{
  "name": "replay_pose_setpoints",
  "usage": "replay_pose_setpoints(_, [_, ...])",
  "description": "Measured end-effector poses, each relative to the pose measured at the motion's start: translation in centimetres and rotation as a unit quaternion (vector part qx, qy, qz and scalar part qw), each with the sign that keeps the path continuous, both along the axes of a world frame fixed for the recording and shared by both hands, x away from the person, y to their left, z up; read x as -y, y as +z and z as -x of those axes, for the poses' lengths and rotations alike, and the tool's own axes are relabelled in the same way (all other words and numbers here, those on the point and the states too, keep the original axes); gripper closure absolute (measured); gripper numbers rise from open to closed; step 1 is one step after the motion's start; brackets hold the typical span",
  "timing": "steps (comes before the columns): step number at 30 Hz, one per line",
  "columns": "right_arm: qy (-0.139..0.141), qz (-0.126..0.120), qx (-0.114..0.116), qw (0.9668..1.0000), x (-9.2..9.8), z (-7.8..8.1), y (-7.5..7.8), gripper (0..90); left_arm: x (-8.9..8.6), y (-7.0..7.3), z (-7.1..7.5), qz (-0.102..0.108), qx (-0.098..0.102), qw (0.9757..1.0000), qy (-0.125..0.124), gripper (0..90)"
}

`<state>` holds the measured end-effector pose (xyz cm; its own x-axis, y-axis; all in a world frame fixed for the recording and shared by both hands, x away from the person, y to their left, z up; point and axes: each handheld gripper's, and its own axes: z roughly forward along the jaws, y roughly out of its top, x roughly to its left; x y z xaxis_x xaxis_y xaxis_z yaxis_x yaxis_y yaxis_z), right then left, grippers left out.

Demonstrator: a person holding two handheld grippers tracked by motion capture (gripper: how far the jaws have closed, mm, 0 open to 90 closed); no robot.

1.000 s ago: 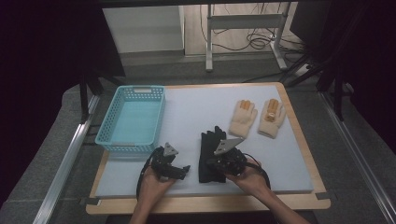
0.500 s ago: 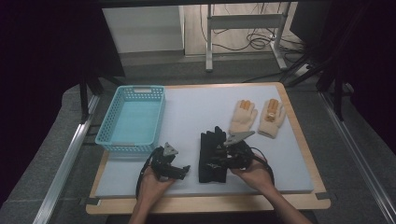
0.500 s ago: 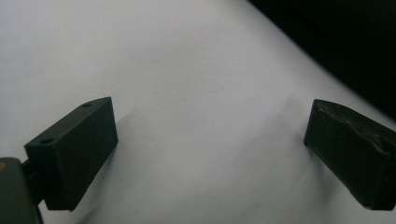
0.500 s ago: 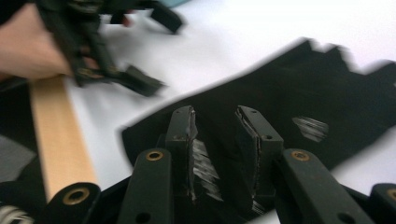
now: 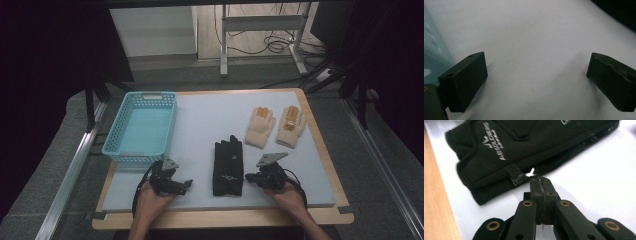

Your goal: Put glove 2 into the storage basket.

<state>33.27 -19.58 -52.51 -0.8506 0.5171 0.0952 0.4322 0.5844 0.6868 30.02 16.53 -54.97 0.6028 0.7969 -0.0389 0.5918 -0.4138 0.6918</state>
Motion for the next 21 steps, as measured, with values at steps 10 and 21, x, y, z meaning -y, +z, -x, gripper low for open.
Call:
replay_pose_setpoints(10, [0.025,0.004,0.01,0.9996,-2.6,0.2,-0.1,88.5,-0.1,0.0,0.0,0.002,0.0,1.0,-0.006,3.5])
replay_pose_setpoints(21, [0.028,-0.001,0.009,0.9996,-6.1,-0.6,-0.4,87.9,-0.2,-0.1,0.0,0.005,-0.001,1.0,-0.006,3.4])
